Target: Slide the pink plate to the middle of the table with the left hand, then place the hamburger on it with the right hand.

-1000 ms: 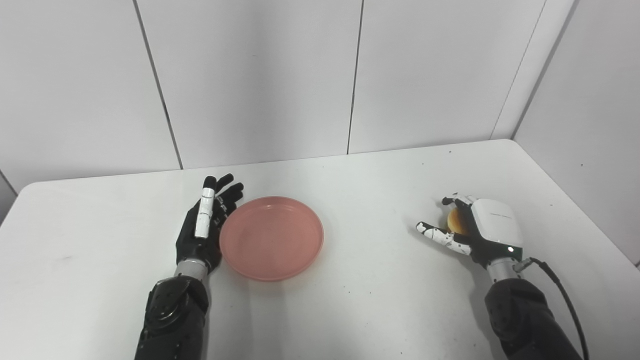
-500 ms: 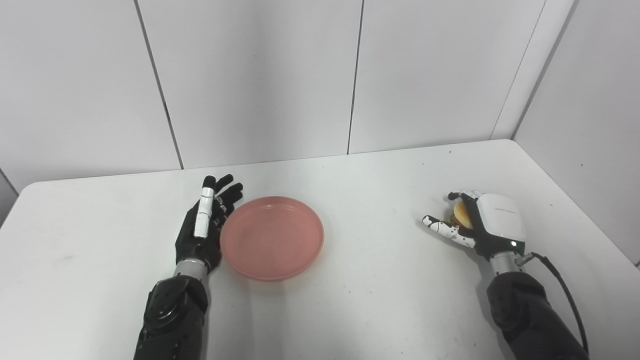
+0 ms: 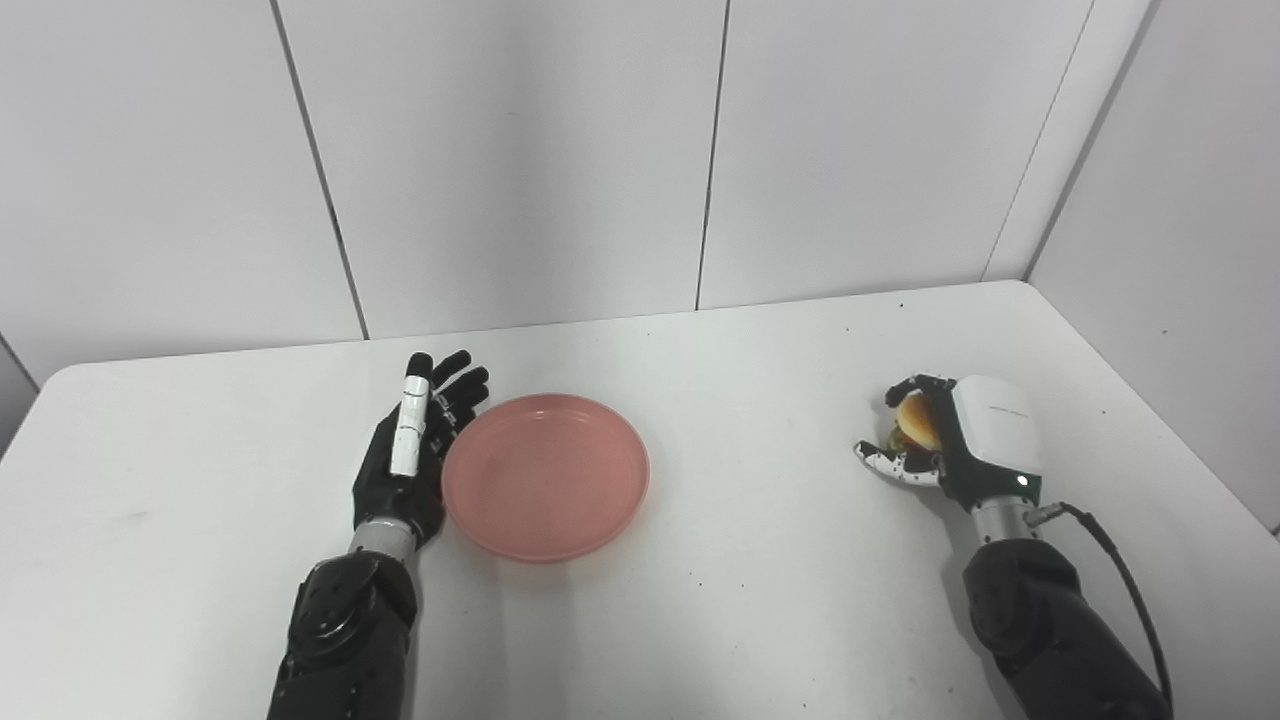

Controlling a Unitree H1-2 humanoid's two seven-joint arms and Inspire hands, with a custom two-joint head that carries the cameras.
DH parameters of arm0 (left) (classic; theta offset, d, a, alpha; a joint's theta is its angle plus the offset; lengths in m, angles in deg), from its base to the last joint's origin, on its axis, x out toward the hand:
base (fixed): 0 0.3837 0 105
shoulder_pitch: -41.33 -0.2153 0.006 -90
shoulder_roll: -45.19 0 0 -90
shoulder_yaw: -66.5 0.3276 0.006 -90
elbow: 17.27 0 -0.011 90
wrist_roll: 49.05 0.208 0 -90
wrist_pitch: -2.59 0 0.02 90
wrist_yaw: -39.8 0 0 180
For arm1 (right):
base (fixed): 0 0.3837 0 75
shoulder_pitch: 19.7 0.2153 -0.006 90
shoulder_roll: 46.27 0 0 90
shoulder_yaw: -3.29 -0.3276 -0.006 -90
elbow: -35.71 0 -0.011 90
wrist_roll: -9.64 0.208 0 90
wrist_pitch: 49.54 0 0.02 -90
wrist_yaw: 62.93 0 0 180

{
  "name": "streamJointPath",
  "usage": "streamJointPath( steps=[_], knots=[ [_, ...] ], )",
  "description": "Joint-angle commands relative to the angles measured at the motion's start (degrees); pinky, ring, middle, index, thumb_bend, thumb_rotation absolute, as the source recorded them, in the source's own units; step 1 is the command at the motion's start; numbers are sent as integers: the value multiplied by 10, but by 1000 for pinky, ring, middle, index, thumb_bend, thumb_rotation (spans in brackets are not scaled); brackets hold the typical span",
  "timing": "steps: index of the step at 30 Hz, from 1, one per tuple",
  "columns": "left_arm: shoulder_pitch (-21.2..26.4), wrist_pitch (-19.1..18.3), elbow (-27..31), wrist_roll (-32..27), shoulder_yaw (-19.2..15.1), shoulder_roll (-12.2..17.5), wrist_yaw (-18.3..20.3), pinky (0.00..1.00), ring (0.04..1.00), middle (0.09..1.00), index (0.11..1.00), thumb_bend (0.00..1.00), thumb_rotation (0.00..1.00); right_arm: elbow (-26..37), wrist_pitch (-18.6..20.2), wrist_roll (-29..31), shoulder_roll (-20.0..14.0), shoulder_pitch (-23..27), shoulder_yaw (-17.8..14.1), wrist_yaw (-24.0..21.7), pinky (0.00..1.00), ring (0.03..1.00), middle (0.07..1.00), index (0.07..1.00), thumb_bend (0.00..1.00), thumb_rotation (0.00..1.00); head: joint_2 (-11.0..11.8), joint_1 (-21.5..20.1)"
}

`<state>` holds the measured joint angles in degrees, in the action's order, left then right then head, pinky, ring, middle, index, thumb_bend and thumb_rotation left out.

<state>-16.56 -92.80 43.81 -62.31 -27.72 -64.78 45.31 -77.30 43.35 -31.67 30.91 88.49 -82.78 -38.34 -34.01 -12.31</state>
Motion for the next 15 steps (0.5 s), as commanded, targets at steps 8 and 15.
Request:
streamJointPath(
  steps=[8,15],
  knots=[
    [-1,-12,-10,5,3,-2,-3,942,838,779,748,895,790,42,-13,15,-18,2,4,-18,263,327,429,499,521,9,1,5],
    [1,-7,-16,6,5,-5,-3,946,839,776,755,899,793,201,12,-19,-14,-5,6,-64,227,292,396,507,517,2,3,19]
  ],
)
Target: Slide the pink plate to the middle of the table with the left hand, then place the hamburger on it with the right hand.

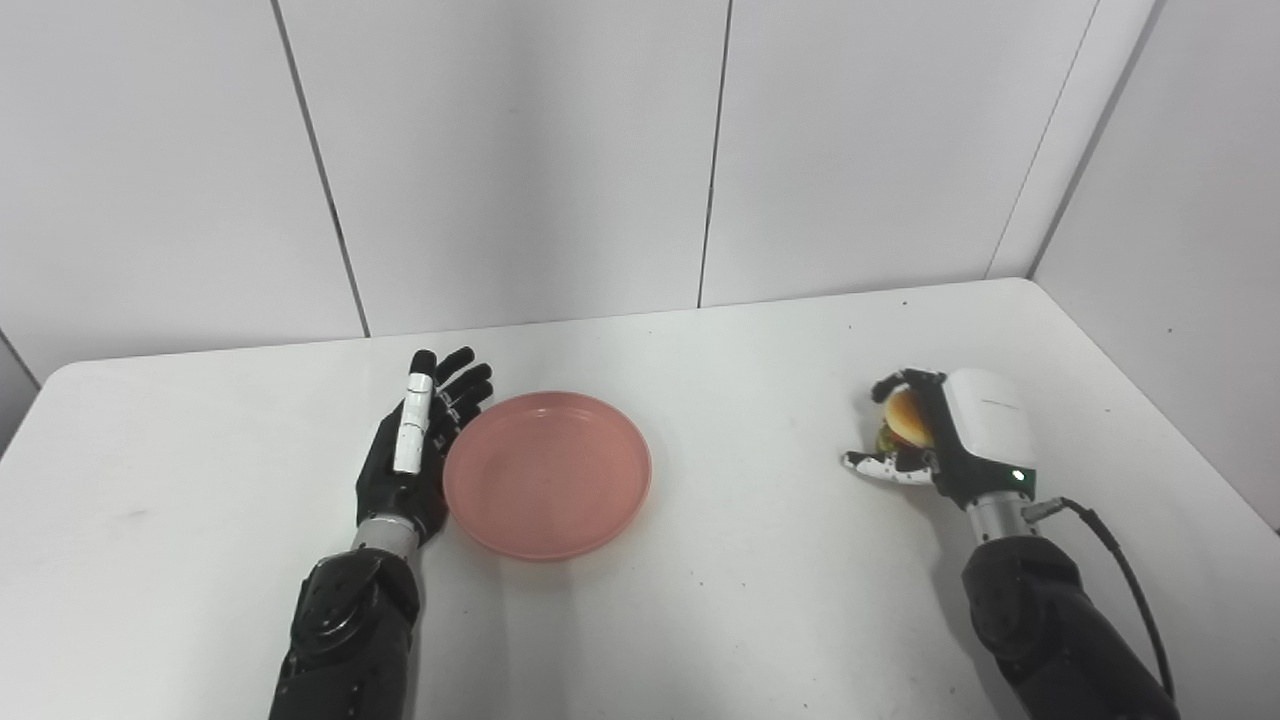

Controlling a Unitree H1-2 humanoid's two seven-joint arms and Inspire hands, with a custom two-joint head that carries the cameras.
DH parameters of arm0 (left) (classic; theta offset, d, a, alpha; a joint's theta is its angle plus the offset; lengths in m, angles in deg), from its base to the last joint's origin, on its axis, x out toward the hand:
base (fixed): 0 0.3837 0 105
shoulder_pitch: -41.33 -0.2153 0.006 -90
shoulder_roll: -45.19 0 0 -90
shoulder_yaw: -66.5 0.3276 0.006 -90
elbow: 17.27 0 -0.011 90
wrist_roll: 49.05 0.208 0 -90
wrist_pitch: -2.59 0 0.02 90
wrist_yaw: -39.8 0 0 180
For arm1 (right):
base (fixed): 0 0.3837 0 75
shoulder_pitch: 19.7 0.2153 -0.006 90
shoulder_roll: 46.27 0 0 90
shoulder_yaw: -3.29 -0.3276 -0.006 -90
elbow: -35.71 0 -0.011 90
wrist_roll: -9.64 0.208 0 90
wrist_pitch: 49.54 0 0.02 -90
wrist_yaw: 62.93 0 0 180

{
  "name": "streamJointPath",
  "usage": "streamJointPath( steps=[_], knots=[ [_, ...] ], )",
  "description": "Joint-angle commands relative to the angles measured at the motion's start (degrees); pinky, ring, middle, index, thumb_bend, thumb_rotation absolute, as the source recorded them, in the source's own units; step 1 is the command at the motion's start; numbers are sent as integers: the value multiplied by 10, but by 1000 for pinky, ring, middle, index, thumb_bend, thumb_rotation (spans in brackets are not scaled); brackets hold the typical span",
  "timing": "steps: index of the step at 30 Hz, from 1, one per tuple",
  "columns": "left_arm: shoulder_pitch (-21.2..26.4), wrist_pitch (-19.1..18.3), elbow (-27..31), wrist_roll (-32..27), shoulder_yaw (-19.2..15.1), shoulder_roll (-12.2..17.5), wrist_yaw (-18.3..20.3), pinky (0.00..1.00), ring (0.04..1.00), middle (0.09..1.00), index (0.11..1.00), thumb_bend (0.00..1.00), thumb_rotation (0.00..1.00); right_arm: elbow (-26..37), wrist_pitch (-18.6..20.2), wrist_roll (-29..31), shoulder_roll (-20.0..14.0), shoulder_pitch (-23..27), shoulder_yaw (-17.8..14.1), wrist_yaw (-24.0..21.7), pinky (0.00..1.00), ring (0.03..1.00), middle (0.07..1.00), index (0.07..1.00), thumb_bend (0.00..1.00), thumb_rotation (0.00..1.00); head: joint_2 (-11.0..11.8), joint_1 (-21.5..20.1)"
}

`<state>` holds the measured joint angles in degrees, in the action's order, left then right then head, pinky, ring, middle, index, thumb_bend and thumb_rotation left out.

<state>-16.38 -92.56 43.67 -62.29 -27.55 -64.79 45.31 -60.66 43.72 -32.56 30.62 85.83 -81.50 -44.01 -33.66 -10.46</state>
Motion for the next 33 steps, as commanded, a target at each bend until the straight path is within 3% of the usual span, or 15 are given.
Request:
streamJointPath(
  steps=[1,6,13,23,33],
  knots=[
    [0,-8,-16,6,4,-5,-3,943,839,779,759,900,793,53,14,-13,-10,23,-8,-18,223,288,394,507,516,3,0,2],
    [4,4,-31,7,6,-9,-3,950,850,789,763,897,789,127,22,-13,11,45,-10,-66,243,312,416,507,517,7,5,25],
    [12,24,-58,19,8,-20,-11,941,858,773,760,925,793,150,7,-26,60,89,14,-84,236,303,418,509,516,8,12,52],
    [20,43,-81,29,12,-38,-17,945,864,779,775,920,804,101,-27,-45,115,123,62,-76,244,313,423,516,517,6,20,111],
    [36,92,-131,43,15,-46,-20,893,844,764,763,916,817,27,-53,-45,152,144,106,-63,238,310,423,512,518,4,45,180]
  ],
)
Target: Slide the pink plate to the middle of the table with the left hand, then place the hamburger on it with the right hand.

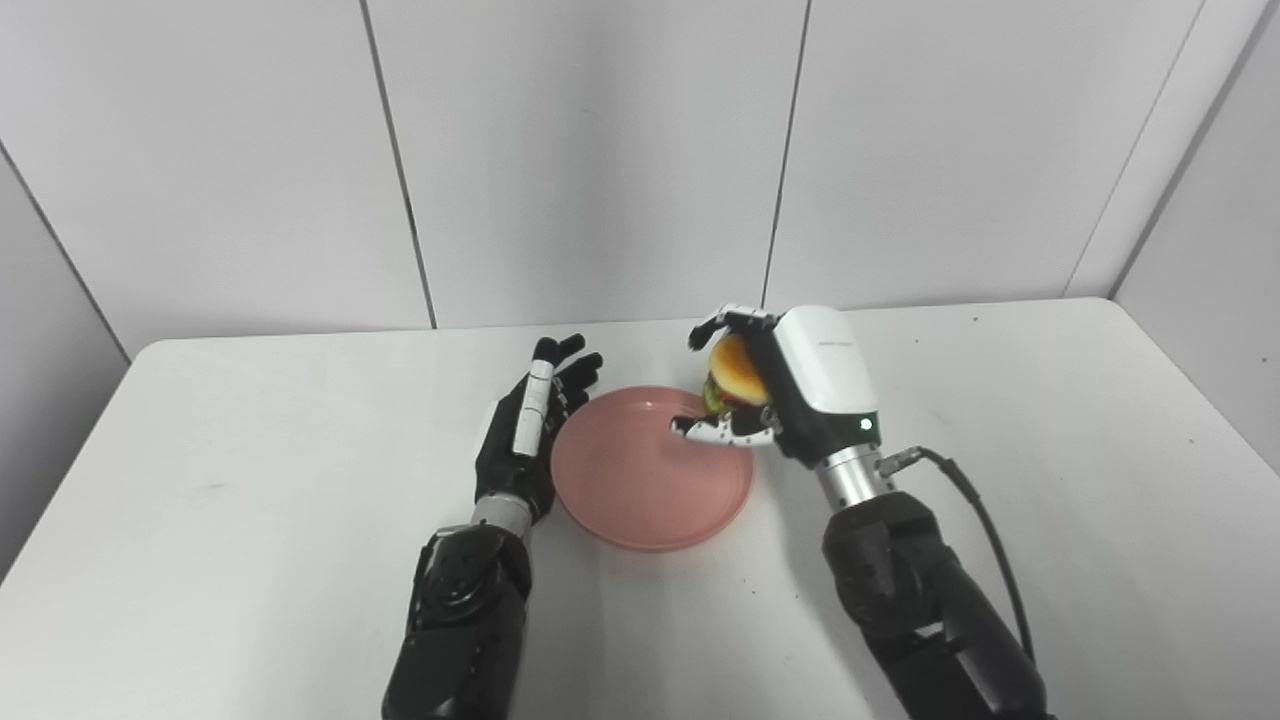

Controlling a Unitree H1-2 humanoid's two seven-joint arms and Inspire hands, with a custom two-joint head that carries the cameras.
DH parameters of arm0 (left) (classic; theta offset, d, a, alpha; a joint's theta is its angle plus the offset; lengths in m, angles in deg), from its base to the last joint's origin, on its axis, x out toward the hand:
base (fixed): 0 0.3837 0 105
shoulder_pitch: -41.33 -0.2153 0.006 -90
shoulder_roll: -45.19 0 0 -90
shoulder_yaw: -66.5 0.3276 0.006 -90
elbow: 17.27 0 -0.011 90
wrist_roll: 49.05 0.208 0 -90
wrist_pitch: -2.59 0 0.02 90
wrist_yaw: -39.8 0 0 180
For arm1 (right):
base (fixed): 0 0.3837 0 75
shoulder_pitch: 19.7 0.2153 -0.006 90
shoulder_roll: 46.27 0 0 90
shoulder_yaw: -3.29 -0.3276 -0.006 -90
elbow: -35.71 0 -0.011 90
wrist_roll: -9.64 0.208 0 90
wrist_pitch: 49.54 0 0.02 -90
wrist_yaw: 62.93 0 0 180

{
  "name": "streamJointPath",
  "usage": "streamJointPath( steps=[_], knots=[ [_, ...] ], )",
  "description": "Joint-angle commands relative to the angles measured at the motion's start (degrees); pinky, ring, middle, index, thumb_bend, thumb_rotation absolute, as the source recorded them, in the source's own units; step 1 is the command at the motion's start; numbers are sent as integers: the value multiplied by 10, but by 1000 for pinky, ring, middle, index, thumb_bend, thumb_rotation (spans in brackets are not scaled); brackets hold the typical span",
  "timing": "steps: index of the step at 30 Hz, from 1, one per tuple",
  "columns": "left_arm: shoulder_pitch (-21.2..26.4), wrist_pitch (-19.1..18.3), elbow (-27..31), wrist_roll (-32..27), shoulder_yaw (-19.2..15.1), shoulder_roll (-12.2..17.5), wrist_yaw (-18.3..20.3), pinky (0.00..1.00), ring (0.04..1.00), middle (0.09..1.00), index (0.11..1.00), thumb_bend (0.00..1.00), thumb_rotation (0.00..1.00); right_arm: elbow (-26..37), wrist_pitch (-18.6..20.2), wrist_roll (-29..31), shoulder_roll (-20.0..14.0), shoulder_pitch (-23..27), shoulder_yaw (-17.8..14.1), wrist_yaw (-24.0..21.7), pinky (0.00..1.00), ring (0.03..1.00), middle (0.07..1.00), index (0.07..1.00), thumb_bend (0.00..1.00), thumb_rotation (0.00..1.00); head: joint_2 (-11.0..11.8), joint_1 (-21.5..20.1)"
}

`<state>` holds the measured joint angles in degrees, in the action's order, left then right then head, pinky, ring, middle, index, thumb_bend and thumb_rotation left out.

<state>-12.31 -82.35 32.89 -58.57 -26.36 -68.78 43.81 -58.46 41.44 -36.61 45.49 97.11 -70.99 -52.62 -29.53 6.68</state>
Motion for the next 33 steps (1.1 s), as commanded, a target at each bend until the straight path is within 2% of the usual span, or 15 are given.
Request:
streamJointPath(
  steps=[1,7,13,15,20,23,27,32,33],
  knots=[
    [-3,-5,-28,5,3,-6,-5,891,842,763,763,916,816,-3,-36,-6,6,34,4,28,239,311,423,512,518,4,3,9],
    [-1,6,-40,2,1,-13,-6,907,845,767,769,907,808,-48,-60,-3,17,43,20,41,226,301,416,509,519,3,10,25],
    [-1,17,-57,-1,1,-21,-4,893,868,796,792,895,812,-94,-74,-8,24,53,35,50,268,345,423,513,519,3,11,34],
    [0,23,-64,-3,0,-24,-1,898,871,800,773,893,800,-110,-78,-10,25,58,41,56,273,351,423,513,519,3,11,35],
    [5,38,-85,3,4,-25,-1,854,878,854,793,887,804,-148,-85,-14,31,67,58,69,273,340,422,506,520,4,13,35],
    [4,34,-83,2,3,-26,-3,786,866,868,834,900,808,-164,-88,-15,34,71,62,73,297,360,428,506,520,4,13,35],
    [3,30,-81,-2,1,-25,0,830,890,891,869,899,808,-179,-92,-11,38,74,65,75,352,403,447,502,522,5,9,34],
    [0,23,-72,1,3,-23,-1,840,897,896,872,892,809,-194,-96,-11,42,74,67,83,386,435,457,503,522,5,6,32],
    [0,25,-73,4,5,-21,-1,816,886,890,868,900,827,-196,-97,-11,42,74,68,85,402,448,464,501,522,5,5,31]
  ],
)
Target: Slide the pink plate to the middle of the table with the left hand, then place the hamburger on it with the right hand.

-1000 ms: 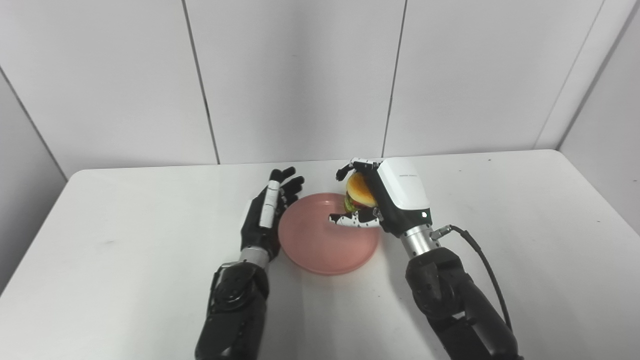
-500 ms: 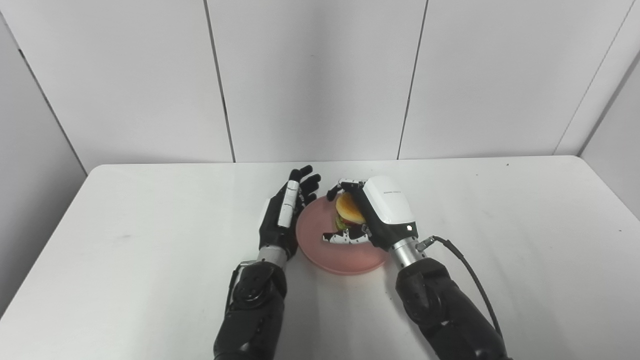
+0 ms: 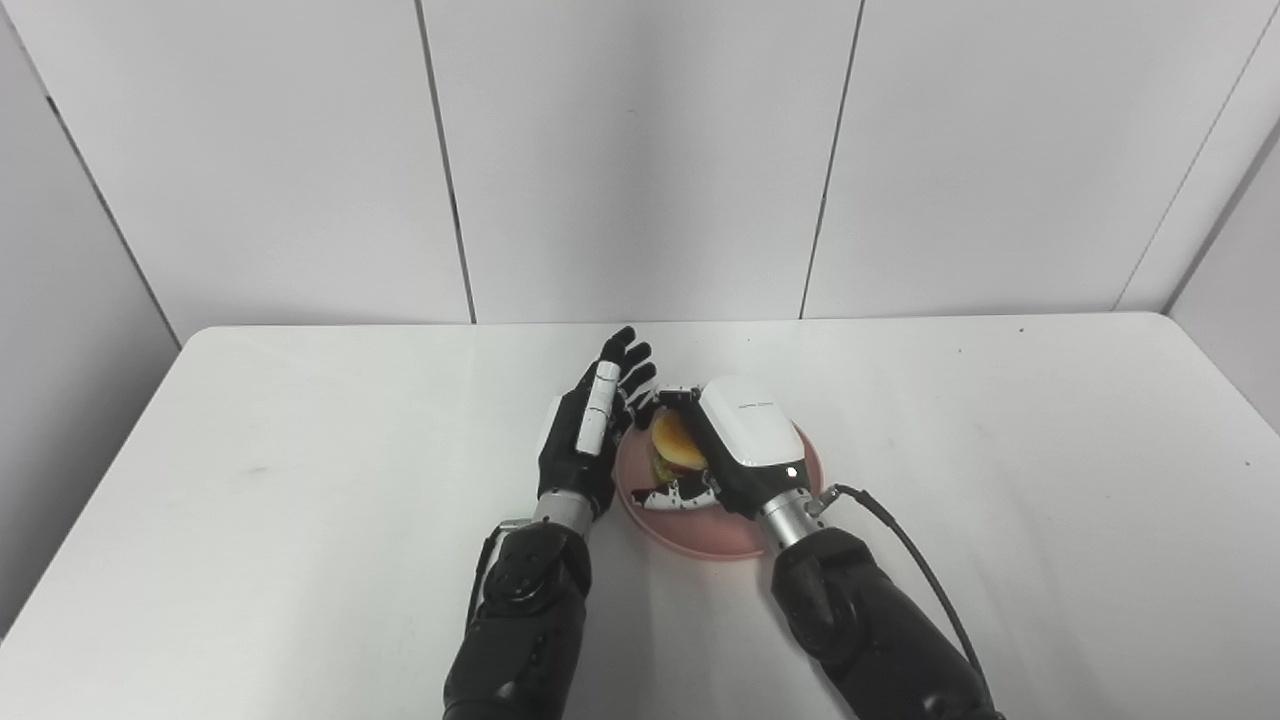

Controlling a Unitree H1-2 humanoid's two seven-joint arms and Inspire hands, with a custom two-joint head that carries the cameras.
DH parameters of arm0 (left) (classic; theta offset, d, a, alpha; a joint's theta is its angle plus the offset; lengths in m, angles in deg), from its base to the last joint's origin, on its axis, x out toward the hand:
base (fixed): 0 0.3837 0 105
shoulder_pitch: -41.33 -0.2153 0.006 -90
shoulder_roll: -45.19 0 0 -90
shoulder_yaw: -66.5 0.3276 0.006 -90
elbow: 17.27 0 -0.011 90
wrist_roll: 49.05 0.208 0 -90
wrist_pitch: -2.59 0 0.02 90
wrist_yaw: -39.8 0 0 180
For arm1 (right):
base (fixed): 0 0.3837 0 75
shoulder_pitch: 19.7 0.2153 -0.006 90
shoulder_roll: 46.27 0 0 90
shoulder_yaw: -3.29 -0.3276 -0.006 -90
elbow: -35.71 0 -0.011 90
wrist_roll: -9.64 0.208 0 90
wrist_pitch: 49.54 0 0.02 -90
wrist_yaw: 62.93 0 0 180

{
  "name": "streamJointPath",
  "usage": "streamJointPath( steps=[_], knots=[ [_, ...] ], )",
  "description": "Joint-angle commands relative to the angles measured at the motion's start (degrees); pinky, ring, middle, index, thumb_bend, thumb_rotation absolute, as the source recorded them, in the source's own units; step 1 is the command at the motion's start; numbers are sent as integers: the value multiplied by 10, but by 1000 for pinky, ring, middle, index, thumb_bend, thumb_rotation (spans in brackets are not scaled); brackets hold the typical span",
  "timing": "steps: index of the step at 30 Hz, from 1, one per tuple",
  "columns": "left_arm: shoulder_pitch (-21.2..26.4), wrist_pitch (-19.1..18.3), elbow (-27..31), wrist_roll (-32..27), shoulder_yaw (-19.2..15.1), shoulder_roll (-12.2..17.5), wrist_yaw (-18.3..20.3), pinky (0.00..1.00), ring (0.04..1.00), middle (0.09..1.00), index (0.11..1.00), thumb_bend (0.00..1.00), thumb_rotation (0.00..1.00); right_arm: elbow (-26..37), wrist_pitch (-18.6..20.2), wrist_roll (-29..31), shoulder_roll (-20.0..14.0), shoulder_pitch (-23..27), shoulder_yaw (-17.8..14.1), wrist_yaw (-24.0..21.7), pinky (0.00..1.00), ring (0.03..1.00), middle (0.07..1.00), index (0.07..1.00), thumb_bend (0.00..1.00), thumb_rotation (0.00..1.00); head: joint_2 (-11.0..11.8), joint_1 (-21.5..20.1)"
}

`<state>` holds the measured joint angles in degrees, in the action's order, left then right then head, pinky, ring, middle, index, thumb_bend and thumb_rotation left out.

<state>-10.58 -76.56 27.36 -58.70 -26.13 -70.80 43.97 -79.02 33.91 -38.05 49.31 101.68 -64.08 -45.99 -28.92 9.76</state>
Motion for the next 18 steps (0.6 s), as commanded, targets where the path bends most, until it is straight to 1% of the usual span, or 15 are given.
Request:
streamJointPath(
  steps=[1,4,7,8,10,11,12,13,14,15,16,17,18],
  knots=[
    [-16,-31,-19,7,4,0,-4,807,882,887,863,903,831,8,-21,2,4,28,0,18,407,454,466,501,522,5,-1,1],
    [-16,-31,-19,3,2,1,-2,798,880,883,852,909,824,3,-19,0,2,29,2,17,418,468,470,501,521,5,-1,-1],
    [-14,-27,-22,1,1,3,1,803,885,871,816,903,821,2,-14,-1,0,29,4,10,434,493,481,498,519,5,-2,-2],
    [-14,-28,-21,1,1,4,1,805,885,869,810,901,821,4,-9,0,-2,29,5,1,437,497,483,497,519,5,-1,-3],
    [-15,-27,-18,4,2,5,1,809,881,857,808,890,825,9,-2,0,-5,28,7,-12,470,541,501,488,516,8,-1,-4],
    [-15,-26,-18,6,3,6,0,794,875,852,803,889,837,11,-1,0,-6,27,7,-15,480,559,575,493,503,101,-1,-4],
    [-15,-27,-17,3,2,7,3,788,875,849,791,893,835,14,-1,0,-9,25,7,-20,507,587,626,566,494,389,-1,-4],
    [-15,-30,-15,2,2,7,4,788,875,849,791,893,835,16,-2,0,-11,24,7,-24,507,587,626,566,494,389,-1,-4],
    [-15,-33,-13,0,1,7,6,798,881,854,790,899,835,17,-4,2,-12,22,7,-28,530,610,651,615,505,617,-1,-4],
    [-16,-35,-12,-1,0,8,7,803,884,855,790,900,836,18,-5,3,-13,21,7,-31,549,626,666,638,523,728,-1,-4],
    [-16,-35,-11,1,1,8,7,807,886,857,789,901,837,21,-8,8,-15,20,6,-35,560,637,675,652,533,798,-2,-5],
    [-17,-35,-9,5,3,9,5,799,885,856,793,903,843,23,-11,11,-17,19,5,-38,588,668,703,682,574,888,-2,-5],
    [-18,-37,-5,9,5,10,4,788,883,858,800,912,852,24,-16,15,-19,17,3,-40,604,686,722,703,606,943,-2,-6]
  ],
)
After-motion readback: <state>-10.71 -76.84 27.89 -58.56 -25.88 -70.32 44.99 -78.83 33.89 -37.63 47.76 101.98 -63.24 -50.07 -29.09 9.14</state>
